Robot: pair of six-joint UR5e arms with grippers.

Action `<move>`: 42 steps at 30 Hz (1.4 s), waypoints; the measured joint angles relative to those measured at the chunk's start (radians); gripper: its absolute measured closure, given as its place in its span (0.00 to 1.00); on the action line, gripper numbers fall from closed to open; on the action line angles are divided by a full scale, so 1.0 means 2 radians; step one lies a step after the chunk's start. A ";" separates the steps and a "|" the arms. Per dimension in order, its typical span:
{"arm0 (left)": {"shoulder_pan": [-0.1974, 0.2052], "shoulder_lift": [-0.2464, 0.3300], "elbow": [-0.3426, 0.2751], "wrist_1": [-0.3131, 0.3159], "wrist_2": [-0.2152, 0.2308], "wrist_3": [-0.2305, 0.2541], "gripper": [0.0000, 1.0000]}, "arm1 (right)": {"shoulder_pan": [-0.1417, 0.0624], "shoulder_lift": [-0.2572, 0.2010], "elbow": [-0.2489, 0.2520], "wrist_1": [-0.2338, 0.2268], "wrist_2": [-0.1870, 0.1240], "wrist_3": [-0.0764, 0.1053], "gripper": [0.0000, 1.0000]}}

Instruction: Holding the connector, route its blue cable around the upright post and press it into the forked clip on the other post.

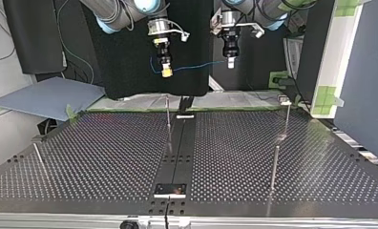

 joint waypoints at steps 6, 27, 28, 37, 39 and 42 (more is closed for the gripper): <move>0.000 0.000 0.000 0.000 0.000 0.000 0.84 | 0.000 0.000 0.000 0.000 0.000 0.000 1.00; 0.046 -0.014 -0.035 -0.014 0.035 -0.005 0.84 | -0.007 0.037 0.000 0.040 0.017 -0.003 1.00; 0.050 -0.014 -0.035 -0.014 0.036 -0.005 0.84 | -0.007 0.038 0.000 0.044 0.017 -0.003 1.00; 0.060 -0.014 -0.036 -0.014 0.037 -0.005 0.84 | -0.008 0.041 0.000 0.068 0.017 -0.003 1.00; 0.060 -0.014 -0.036 -0.014 0.037 -0.005 0.84 | -0.008 0.041 0.000 0.069 0.017 -0.003 1.00; 0.062 -0.016 -0.034 -0.014 0.039 -0.005 0.84 | -0.008 0.041 -0.001 0.070 0.018 -0.003 1.00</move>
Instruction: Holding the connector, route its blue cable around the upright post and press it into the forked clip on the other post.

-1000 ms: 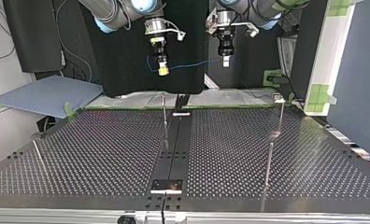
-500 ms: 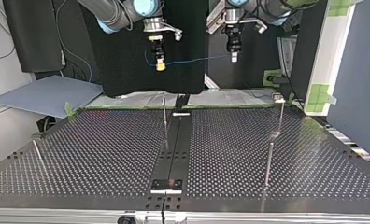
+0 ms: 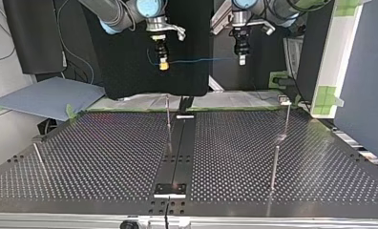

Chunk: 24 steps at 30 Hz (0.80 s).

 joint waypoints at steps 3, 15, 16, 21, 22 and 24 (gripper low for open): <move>0.002 -0.003 0.007 -0.003 0.004 -0.003 0.84 | -0.002 -0.002 -0.006 0.002 0.004 0.004 1.00; 0.011 0.037 0.053 -0.049 -0.002 -0.007 0.81 | -0.008 -0.050 -0.042 0.005 0.000 0.031 1.00; 0.012 0.041 0.056 -0.053 -0.006 -0.007 0.81 | -0.009 -0.053 -0.043 0.006 0.000 0.031 1.00; 0.014 0.063 0.066 -0.075 -0.020 -0.006 0.81 | -0.010 -0.073 -0.054 0.021 -0.001 0.030 1.00; 0.015 0.066 0.067 -0.078 -0.021 -0.006 0.84 | -0.011 -0.077 -0.056 0.024 -0.002 0.029 1.00; 0.018 0.075 0.072 -0.087 -0.026 -0.005 0.87 | -0.011 -0.086 -0.058 0.031 -0.004 0.029 1.00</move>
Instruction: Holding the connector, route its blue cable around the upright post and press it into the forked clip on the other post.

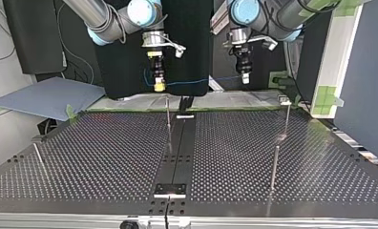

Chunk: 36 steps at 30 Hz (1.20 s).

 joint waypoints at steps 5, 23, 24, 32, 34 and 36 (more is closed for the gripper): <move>0.003 0.024 0.012 -0.024 -0.006 0.002 0.96 | -0.003 -0.026 -0.003 0.011 -0.007 -0.001 1.00; 0.010 0.104 0.061 -0.105 -0.007 -0.008 0.96 | -0.003 -0.079 -0.055 0.056 -0.065 -0.003 1.00; 0.010 0.108 0.065 -0.108 -0.007 -0.009 0.96 | -0.003 -0.079 -0.059 0.059 -0.069 -0.003 1.00; 0.010 0.143 0.099 -0.143 -0.013 -0.023 0.96 | -0.003 -0.079 -0.093 0.081 -0.094 0.000 1.00; 0.010 0.150 0.106 -0.150 -0.016 -0.026 0.96 | -0.003 -0.079 -0.101 0.083 -0.099 0.001 1.00; 0.011 0.158 0.114 -0.158 -0.021 -0.028 0.96 | -0.003 -0.079 -0.111 0.084 -0.107 0.002 1.00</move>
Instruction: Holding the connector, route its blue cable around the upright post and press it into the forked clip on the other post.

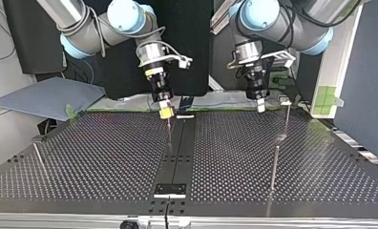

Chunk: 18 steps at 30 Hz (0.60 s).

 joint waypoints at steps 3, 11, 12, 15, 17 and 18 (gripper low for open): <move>0.001 0.013 0.013 -0.013 -0.009 -0.003 0.96 | 0.000 0.001 -0.012 0.003 -0.012 0.002 1.00; 0.010 0.049 0.040 -0.049 -0.011 -0.013 0.94 | 0.000 0.002 -0.046 0.011 -0.031 0.010 1.00; 0.011 0.053 0.043 -0.053 -0.011 -0.013 0.94 | 0.000 0.002 -0.049 0.013 -0.033 0.010 1.00; 0.017 0.066 0.053 -0.067 -0.009 -0.015 0.94 | 0.000 0.003 -0.061 0.017 -0.039 0.013 1.00; 0.021 0.074 0.061 -0.075 -0.005 -0.017 0.94 | 0.000 0.005 -0.070 0.021 -0.042 0.014 1.00; 0.023 0.075 0.065 -0.080 -0.003 -0.017 0.94 | 0.001 0.006 -0.073 0.022 -0.044 0.014 1.00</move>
